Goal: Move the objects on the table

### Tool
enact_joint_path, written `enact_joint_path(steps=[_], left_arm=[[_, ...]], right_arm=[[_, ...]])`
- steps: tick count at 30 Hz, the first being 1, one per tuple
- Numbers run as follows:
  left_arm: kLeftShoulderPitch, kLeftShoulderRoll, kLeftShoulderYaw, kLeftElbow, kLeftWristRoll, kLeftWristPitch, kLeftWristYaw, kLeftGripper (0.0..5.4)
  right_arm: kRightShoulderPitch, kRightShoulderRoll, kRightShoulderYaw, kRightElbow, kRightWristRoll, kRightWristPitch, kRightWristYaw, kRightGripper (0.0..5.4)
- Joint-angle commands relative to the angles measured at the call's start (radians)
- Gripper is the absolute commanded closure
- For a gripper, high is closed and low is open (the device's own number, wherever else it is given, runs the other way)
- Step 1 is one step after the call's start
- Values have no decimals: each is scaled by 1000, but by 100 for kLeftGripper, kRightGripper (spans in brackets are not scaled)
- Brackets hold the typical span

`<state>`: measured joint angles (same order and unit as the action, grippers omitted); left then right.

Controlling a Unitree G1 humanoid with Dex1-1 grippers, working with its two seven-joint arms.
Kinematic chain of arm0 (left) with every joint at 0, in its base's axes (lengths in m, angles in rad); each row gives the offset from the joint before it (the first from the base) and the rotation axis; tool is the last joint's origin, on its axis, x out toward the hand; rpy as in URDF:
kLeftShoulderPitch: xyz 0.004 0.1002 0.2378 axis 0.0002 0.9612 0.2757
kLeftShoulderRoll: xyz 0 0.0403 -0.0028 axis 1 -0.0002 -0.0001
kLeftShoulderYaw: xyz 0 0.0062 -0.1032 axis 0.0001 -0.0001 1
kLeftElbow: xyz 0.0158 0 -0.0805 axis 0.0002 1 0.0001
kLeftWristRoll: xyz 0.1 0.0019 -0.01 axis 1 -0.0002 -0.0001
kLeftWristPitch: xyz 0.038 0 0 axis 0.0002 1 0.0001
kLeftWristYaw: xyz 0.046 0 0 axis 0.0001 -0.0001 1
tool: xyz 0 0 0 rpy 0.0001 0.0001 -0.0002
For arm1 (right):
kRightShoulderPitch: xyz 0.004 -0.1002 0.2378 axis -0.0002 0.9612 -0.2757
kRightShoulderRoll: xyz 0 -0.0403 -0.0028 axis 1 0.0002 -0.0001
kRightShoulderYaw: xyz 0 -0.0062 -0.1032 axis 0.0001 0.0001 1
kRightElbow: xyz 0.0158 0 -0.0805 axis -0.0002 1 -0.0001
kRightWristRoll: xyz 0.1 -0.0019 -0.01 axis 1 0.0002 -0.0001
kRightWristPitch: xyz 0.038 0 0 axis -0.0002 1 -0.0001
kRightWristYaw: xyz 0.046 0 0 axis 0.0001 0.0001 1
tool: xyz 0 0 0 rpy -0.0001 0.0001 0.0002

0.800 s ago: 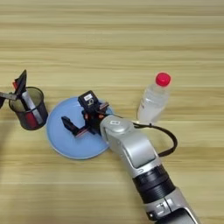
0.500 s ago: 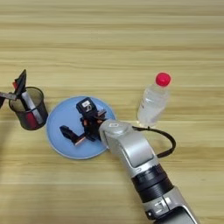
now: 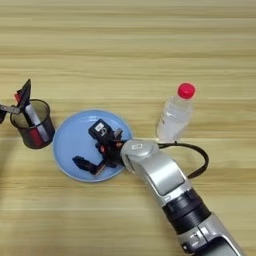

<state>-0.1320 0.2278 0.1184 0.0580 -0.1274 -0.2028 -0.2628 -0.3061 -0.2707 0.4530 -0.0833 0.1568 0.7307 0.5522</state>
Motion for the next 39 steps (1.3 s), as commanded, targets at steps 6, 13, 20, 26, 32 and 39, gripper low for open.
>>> enact_joint_path(steps=[6, 13, 20, 26, 32, 39], left_arm=[[-5, -1, 2, -14, -9, 10, -2, 4], [-1, 0, 3, -21, -11, 14, -3, 4], [0, 0, 4, -23, -13, 16, -5, 4], [2, 1, 5, -24, -17, 18, -7, 4], [3, 2, 5, -25, -20, 17, -8, 4], [3, 3, 4, -25, -22, 17, -8, 4]], right_arm=[[34, -94, 70, 28, -48, -31, 100, 0], [49, -151, 120, 13, -73, -100, 193, 0], [48, -179, 131, 27, -76, -140, 259, 0], [62, -219, 155, 10, -80, -180, 329, 0], [85, -268, 176, -27, -85, -224, 391, 0], [95, -305, 187, -49, -96, -265, 431, 0]])
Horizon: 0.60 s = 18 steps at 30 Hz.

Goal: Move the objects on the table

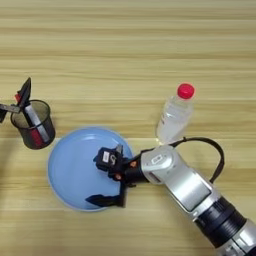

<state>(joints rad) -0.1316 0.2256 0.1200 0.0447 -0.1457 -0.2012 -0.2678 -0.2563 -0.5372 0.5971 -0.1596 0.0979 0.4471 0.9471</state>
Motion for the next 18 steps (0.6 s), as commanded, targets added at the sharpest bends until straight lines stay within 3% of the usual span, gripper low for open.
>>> enact_joint_path(steps=[1, 18], left_arm=[[3, 6, 2, -12, -4, 16, -4, 4], [0, 12, 5, -4, -11, 12, -8, 4]], right_arm=[[45, -45, 46, 25, -38, 9, 44, 0], [83, -131, 97, -17, -78, -125, 157, 0]])
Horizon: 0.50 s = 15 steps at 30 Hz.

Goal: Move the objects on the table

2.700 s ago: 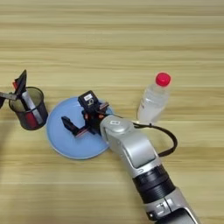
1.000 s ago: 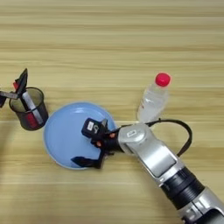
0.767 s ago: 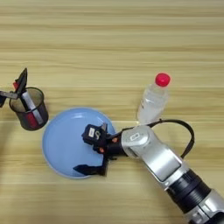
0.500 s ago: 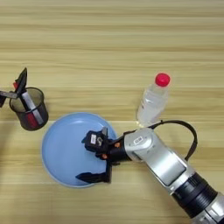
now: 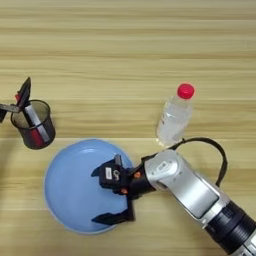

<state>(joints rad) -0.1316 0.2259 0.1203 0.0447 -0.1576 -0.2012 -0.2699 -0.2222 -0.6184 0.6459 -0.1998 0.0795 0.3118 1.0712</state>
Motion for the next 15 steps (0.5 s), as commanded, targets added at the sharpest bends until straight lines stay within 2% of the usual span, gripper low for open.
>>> enact_joint_path(steps=[1, 15], left_arm=[[0, 12, 5, -4, 1, 12, -7, 4], [1, 11, 6, -5, -1, 12, -8, 4]], right_arm=[[51, -52, 49, 21, -61, 6, 36, 0], [64, -93, 45, 36, -87, -31, 45, 0]])
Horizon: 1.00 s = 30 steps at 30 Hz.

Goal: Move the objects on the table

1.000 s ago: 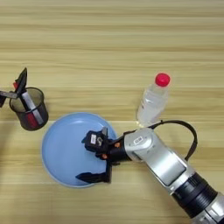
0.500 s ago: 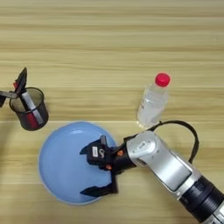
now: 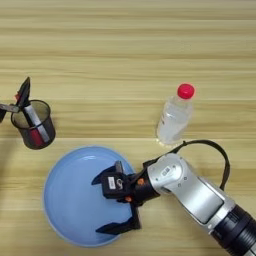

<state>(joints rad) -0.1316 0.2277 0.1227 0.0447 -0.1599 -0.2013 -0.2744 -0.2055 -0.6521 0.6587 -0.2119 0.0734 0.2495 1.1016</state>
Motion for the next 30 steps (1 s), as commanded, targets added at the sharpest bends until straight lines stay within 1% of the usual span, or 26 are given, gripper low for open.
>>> enact_joint_path(steps=[1, 12, 22, 30], left_arm=[[1, 9, 4, -5, 1, 12, -4, 4], [-2, 8, 3, -2, 2, 11, -3, 4], [-4, 8, 3, -1, 1, 10, -3, 4], [-5, 8, 2, 0, 1, 11, -5, 4]], right_arm=[[47, -61, 31, 49, -81, 31, 14, 0], [50, -82, 15, 63, -82, 21, 13, 0], [74, -111, -15, 75, -83, 9, 16, 0], [87, -117, -42, 89, -84, 3, 21, 0]])
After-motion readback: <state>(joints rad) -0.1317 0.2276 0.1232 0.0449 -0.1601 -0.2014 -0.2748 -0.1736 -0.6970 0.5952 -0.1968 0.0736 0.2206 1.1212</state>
